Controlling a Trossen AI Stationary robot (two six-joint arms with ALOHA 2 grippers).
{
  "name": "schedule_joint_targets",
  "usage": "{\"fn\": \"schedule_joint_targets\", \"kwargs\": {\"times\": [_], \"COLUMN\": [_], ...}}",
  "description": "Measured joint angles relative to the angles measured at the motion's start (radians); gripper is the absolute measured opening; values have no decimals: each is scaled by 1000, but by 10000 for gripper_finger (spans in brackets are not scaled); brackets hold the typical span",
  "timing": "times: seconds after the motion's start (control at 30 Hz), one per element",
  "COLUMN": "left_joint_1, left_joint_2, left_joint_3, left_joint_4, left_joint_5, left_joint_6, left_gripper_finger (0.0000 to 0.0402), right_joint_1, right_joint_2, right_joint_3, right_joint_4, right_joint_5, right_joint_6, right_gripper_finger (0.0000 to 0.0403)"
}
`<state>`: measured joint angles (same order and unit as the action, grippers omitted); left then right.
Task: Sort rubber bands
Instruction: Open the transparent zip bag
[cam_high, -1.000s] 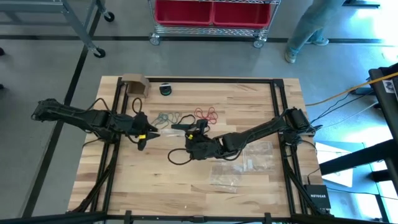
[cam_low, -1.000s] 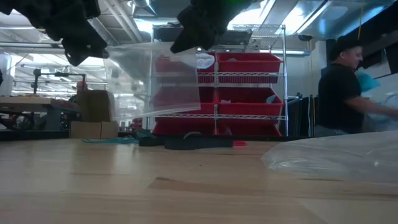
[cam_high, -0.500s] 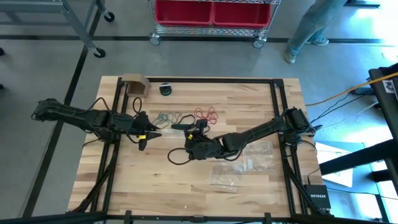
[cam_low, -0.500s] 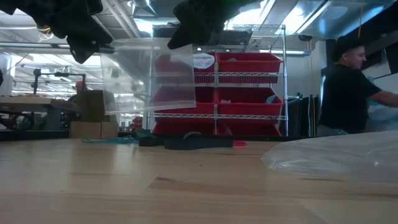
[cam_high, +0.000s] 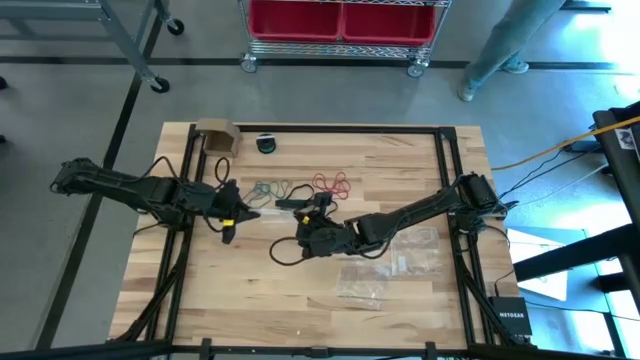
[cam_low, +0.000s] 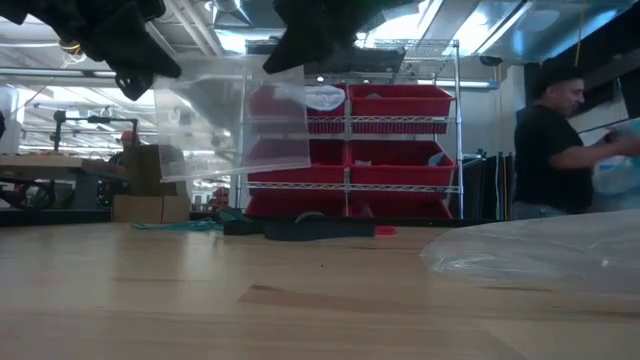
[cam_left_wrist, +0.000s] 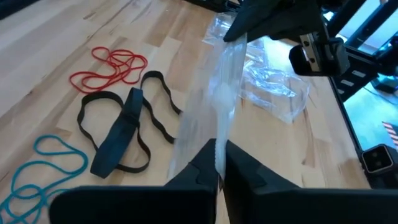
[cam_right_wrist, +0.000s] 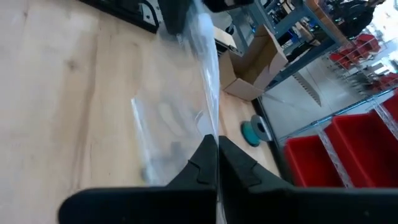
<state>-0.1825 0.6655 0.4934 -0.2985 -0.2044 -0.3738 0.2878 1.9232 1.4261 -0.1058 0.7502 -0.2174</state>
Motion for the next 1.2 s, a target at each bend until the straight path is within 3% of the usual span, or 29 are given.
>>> {"fn": "schedule_joint_targets", "kwargs": {"times": [0.17,0.37,0.6,0.83,1.03,1.2], "left_joint_1": [0,0,0,0,0,-1], "left_joint_2": [0,0,0,8,66,81], "left_joint_3": [0,0,0,0,0,0], "left_joint_4": [-19,-46,-28,18,35,62], "left_joint_5": [0,0,-1,-1,-1,-1], "left_joint_6": [37,70,90,105,115,115], "left_gripper_finger": [0,0,0,0,0,0], "right_joint_1": [0,-7,-71,-138,-169,-186], "right_joint_2": [-12,-60,-53,-41,-8,28], "right_joint_3": [5,98,204,208,209,208], "right_joint_4": [-10,-115,-192,-143,15,41], "right_joint_5": [-87,-213,-431,-501,-531,-581], "right_joint_6": [96,178,240,259,180,160], "right_gripper_finger": [8,70,128,135,135,135]}}
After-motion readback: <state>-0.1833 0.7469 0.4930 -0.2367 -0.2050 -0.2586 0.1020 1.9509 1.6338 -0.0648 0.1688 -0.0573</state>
